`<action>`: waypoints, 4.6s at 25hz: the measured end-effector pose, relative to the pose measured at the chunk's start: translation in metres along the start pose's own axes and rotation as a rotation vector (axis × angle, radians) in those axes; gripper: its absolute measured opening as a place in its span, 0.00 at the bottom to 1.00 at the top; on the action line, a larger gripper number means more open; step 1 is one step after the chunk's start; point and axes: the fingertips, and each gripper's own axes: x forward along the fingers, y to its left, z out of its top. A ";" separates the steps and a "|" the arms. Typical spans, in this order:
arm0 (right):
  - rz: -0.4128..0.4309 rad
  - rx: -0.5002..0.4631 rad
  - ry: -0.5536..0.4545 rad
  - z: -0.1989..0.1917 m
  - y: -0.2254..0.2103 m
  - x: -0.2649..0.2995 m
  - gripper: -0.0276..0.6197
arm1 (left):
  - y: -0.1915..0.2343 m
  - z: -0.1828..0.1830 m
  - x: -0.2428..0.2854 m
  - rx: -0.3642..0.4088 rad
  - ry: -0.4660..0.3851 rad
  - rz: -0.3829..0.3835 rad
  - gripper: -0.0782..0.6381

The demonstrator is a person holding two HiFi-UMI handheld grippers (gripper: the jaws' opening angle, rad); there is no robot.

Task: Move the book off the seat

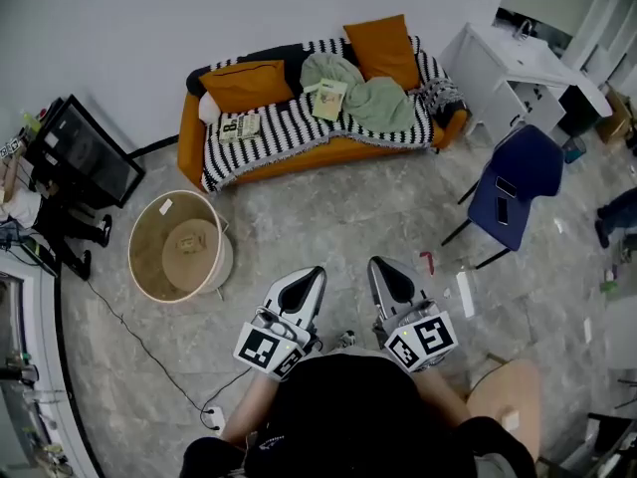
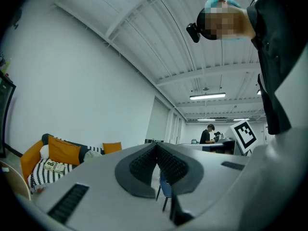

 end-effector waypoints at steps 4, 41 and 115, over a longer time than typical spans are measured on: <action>0.004 -0.007 -0.003 0.000 -0.005 -0.008 0.06 | -0.005 -0.005 0.006 -0.007 0.007 0.006 0.12; -0.155 0.010 0.020 0.010 -0.103 0.192 0.06 | 0.191 0.014 0.148 -0.010 0.015 -0.080 0.12; -0.025 0.056 0.139 0.049 -0.426 0.561 0.07 | 0.469 0.021 0.532 -0.034 0.018 0.069 0.12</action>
